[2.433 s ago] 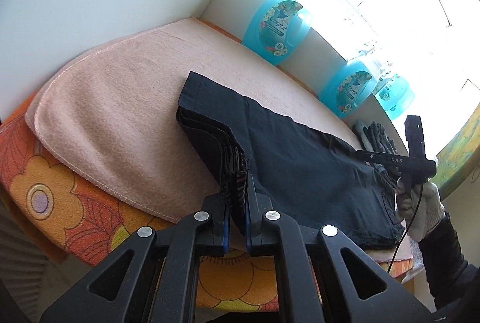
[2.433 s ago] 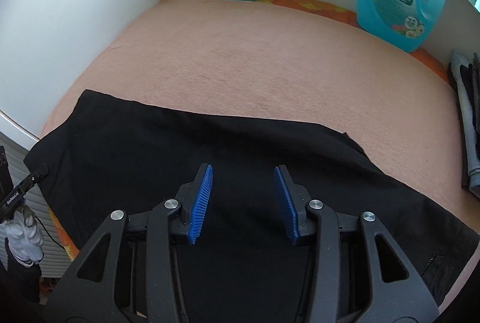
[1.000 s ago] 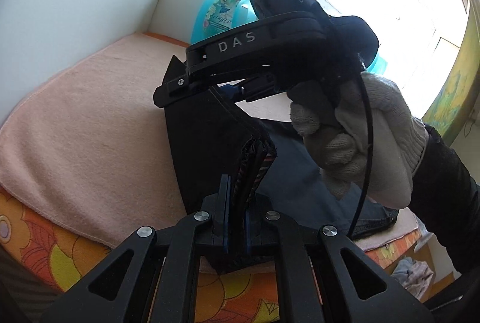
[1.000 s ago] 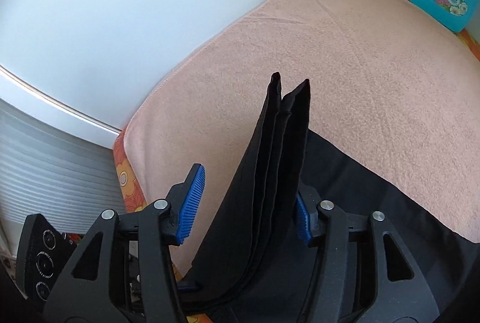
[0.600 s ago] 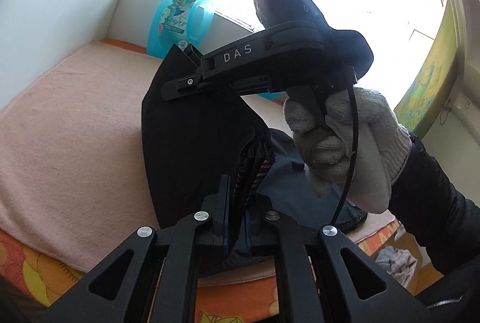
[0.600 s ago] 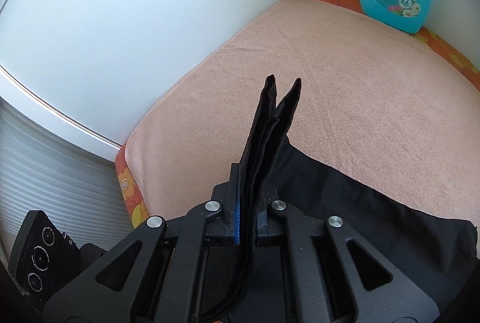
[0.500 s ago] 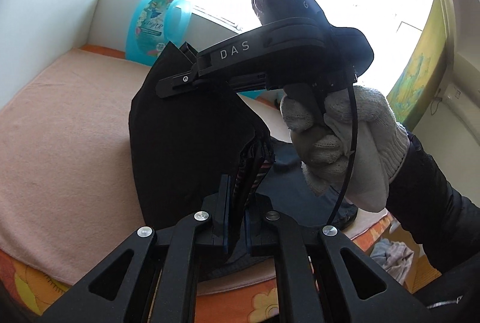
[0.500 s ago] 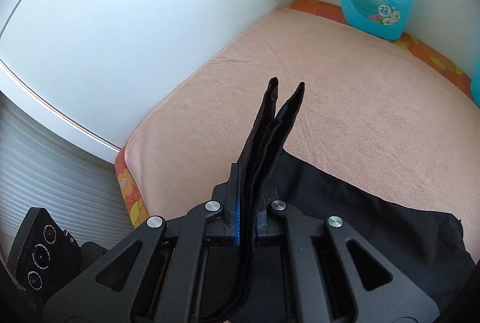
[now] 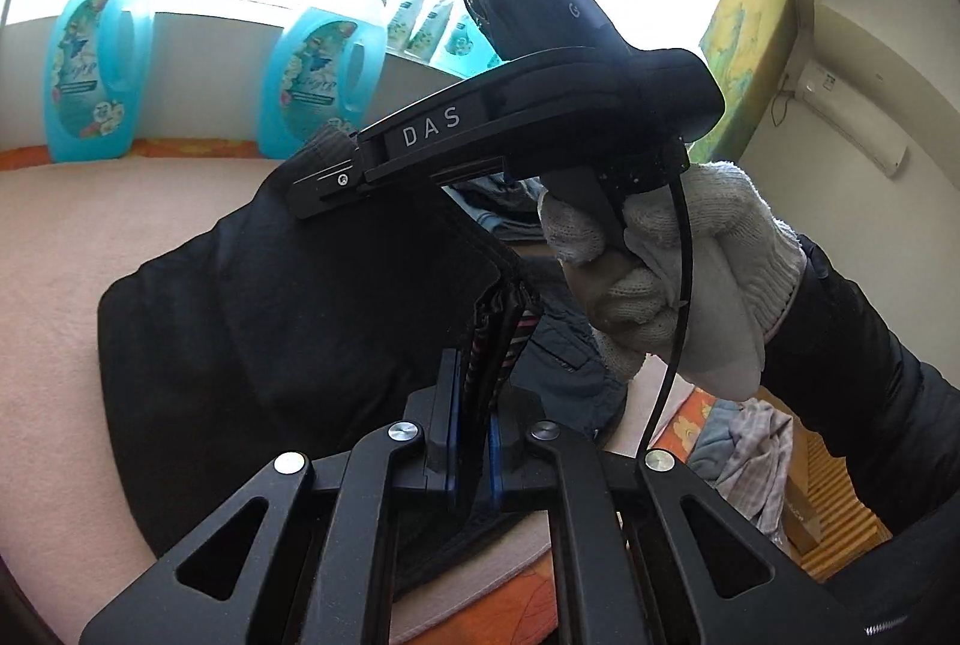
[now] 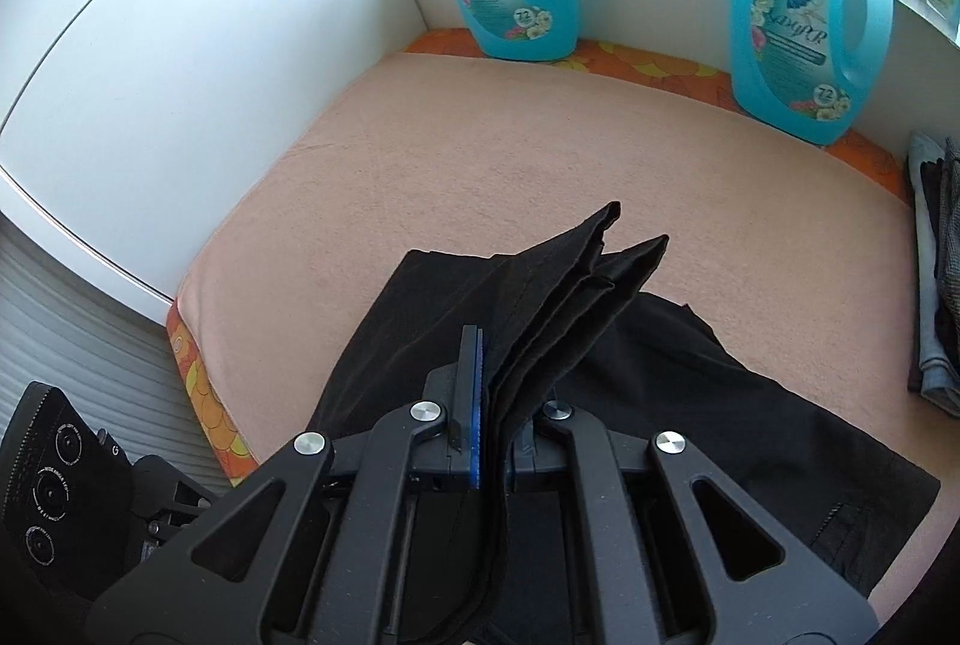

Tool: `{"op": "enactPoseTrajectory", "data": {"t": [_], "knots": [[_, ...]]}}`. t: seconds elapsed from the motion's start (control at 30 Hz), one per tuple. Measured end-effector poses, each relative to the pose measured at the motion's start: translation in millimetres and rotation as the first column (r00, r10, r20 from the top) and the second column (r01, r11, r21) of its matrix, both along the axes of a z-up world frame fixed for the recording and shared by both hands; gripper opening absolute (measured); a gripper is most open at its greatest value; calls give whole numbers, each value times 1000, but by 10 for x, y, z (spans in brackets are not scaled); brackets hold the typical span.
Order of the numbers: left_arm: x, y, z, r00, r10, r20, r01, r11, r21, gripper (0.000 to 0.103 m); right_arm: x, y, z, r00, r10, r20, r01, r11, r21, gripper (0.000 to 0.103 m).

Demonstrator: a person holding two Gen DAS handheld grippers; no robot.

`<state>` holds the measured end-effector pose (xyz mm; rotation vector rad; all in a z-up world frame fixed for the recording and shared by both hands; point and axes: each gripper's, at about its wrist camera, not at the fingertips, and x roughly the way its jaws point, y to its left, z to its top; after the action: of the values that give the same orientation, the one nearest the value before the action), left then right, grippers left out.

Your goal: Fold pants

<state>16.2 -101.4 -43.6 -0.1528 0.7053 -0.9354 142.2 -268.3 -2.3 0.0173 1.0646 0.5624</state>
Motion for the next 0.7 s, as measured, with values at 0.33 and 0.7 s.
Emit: {"op": "enactPoseTrajectory", "data": {"t": [0.33, 0.7], "knots": [[-6, -820, -242, 990, -134, -50, 137, 990, 44, 6, -40, -829, -342, 994, -97, -45, 96, 995, -32, 5], [109, -1272, -408, 975, -201, -94, 209, 975, 77, 6, -98, -1356, -642, 982, -168, -89, 167, 986, -14, 5]]}}
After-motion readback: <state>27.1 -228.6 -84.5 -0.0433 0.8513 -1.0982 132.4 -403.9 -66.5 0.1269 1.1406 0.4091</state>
